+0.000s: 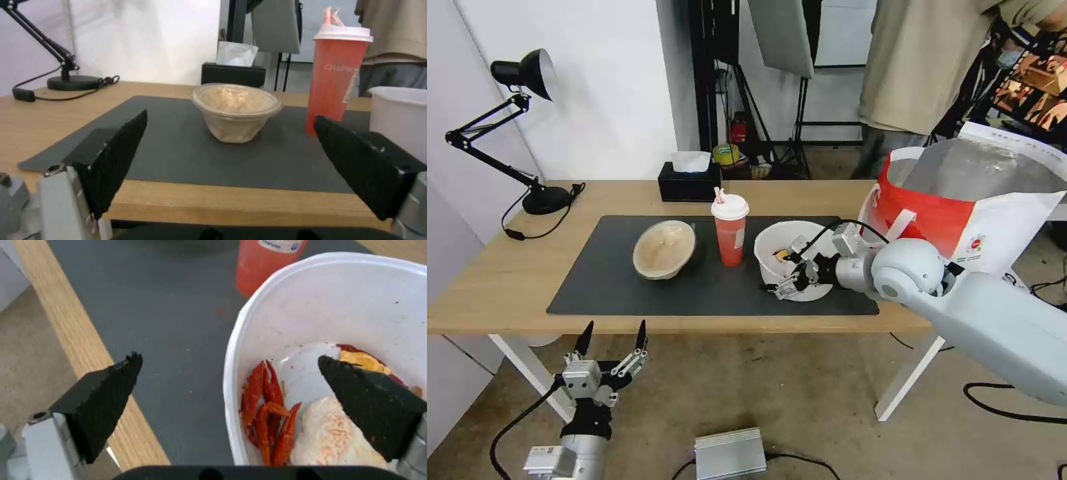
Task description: Pick up the trash from the table and place it into the takeout bag.
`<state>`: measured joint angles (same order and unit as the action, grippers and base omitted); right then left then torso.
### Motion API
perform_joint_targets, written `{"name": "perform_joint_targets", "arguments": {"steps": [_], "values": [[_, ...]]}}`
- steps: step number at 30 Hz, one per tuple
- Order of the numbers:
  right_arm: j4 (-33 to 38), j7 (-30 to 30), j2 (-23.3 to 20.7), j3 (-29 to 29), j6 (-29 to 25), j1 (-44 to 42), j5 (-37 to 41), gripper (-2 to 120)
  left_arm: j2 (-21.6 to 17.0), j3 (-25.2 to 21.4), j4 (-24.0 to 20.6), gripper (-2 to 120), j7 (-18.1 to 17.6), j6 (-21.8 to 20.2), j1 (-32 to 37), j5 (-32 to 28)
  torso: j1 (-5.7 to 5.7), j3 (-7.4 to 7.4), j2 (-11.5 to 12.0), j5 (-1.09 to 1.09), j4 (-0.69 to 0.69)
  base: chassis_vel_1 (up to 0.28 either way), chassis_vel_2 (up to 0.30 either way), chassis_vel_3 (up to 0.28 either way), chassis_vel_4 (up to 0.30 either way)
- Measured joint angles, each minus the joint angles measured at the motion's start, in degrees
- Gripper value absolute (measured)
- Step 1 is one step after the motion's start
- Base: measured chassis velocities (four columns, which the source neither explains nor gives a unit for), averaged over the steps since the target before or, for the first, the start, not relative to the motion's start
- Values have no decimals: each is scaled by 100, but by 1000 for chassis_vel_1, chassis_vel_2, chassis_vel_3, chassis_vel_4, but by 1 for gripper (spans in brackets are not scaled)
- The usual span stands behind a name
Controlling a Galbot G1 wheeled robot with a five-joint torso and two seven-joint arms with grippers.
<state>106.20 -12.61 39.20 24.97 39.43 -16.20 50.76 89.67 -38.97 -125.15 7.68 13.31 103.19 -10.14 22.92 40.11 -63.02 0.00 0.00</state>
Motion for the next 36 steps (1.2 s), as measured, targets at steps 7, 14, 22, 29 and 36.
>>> {"name": "perform_joint_targets", "arguments": {"steps": [7, 14, 22, 29, 36], "values": [[-55, 45, 43, 73, 5, -3, -28, 100, 17, 17, 65, 100, 10, 48, -9, -2, 0, 0, 0, 0, 0, 0, 0, 0, 0], [-112, 127, 95, 129, 44, -10, -45, 100, 33, 56, 147, 100, 13, 52, -65, -2, 0, 0, 0, 0, 0, 0, 0, 0, 0], [-198, 164, 140, 169, 69, 25, -137, 100, 15, 78, 218, 100, 18, 53, -107, -2, 0, 0, 0, 1, 0, 0, 0, 0, 0], [-234, 165, 160, 191, 75, 57, -185, 100, 0, 89, 246, 100, 25, 53, -129, -6, 0, 0, 0, 1, 0, 0, 0, 0, 0], [-258, 167, 158, 195, 83, 73, -271, 84, -2, 96, 279, 100, 41, 63, -131, -8, 0, 0, 0, 0, 0, 0, 0, 0, 0]]}}
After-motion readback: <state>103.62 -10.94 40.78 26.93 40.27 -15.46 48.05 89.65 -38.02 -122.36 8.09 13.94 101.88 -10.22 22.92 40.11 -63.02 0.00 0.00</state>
